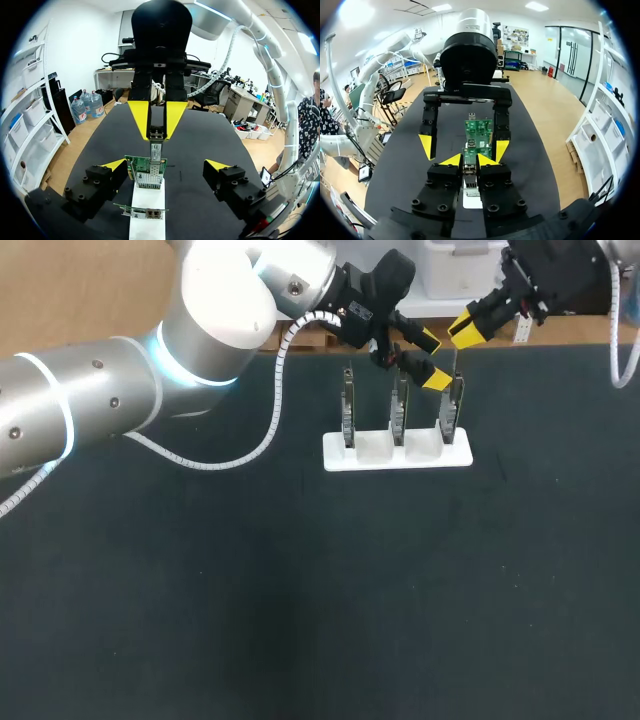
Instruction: Pick up the optical module with the left hand, and insert it into the network port with the right hand.
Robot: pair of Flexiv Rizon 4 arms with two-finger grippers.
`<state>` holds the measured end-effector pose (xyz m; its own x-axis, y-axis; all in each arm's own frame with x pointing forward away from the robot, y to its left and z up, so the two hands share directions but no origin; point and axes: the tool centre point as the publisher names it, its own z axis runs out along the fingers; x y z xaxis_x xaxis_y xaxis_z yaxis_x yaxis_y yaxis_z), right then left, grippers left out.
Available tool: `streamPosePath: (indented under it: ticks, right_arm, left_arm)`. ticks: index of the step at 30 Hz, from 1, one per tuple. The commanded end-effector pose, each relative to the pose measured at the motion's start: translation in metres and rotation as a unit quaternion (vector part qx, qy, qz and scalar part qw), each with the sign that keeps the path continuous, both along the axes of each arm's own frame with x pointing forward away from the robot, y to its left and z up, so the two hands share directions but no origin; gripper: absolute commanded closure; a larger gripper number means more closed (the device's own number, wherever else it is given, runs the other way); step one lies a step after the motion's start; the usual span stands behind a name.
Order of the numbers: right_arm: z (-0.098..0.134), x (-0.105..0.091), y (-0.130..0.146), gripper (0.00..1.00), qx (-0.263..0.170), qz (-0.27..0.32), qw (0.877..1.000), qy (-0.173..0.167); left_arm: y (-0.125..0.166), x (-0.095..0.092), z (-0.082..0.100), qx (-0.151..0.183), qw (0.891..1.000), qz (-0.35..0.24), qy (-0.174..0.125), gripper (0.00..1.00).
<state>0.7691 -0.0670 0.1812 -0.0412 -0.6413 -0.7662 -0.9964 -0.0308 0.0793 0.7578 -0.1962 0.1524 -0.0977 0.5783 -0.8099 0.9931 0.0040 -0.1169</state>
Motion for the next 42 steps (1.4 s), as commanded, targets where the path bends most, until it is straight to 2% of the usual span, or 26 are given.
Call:
streamPosePath:
  ticks: [1, 42]
  right_arm:
    - [-0.001, 0.002, -0.001, 1.00, -0.001, 0.001, 1.000, 0.002]
    - [-0.013, 0.000, -0.005, 1.00, 0.008, -0.030, 0.999, 0.015]
  left_arm:
    - [-0.001, 0.002, 0.000, 0.002, 1.000, -0.001, 0.001, 0.00]
    - [-0.001, 0.002, 0.000, 0.002, 1.000, -0.001, 0.001, 0.00]
